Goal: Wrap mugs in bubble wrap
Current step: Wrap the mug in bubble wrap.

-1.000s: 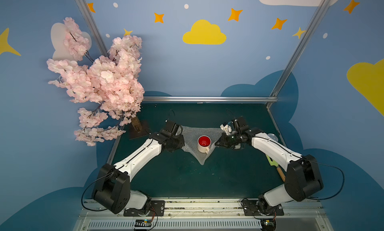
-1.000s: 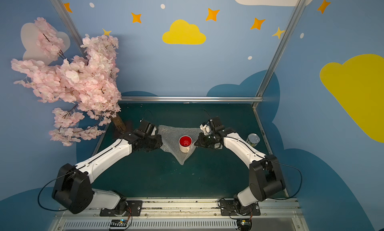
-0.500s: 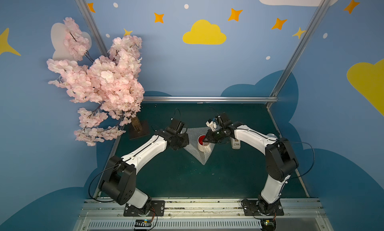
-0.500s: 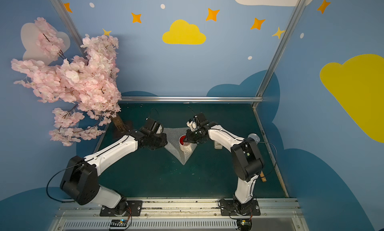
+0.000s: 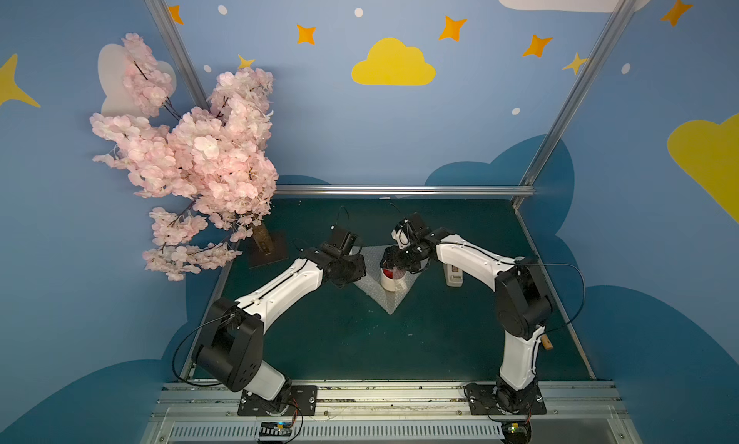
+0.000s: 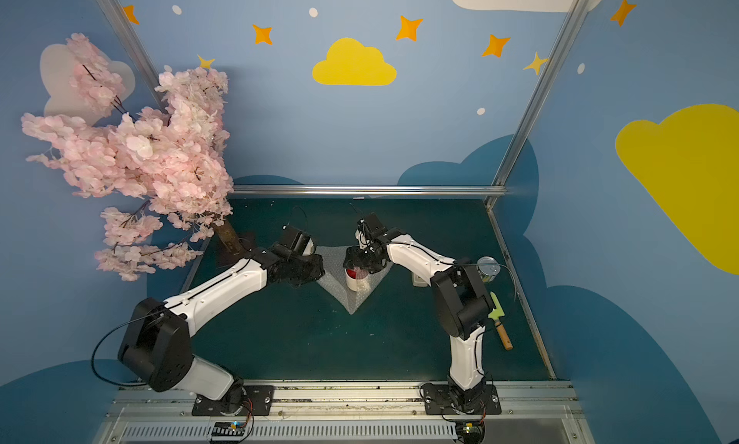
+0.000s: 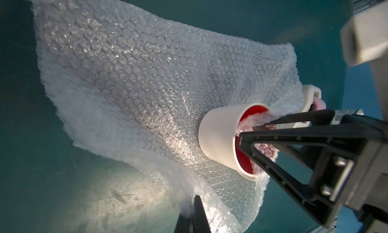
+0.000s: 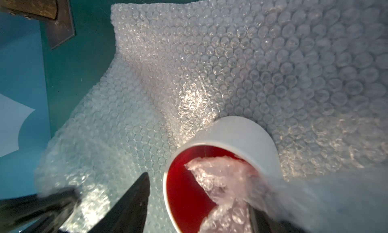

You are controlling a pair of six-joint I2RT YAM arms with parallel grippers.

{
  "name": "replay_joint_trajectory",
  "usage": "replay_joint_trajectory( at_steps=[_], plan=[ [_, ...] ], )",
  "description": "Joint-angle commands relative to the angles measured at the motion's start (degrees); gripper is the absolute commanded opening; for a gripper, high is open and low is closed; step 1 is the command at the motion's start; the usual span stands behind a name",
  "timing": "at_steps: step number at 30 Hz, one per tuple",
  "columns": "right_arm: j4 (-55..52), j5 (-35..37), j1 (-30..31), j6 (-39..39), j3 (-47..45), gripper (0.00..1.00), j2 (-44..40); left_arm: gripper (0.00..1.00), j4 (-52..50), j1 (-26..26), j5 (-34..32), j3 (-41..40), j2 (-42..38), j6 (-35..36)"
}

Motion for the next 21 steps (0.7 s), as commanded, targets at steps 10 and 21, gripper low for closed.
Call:
replay_joint_trajectory(
  at_steps=[10,21],
  plan=[
    [-7.74,1.77,2.03,3.19,4.08,0.71,6.15,0.03,0.8,-0.23,0.85,1.69,1.18,-0.12],
    [-1.32,-6.05,-1.24,9.77,1.81,0.73,-3.3,0.03,0.57,-0.54,1.4,3.75,1.4,-0.29]
  ],
)
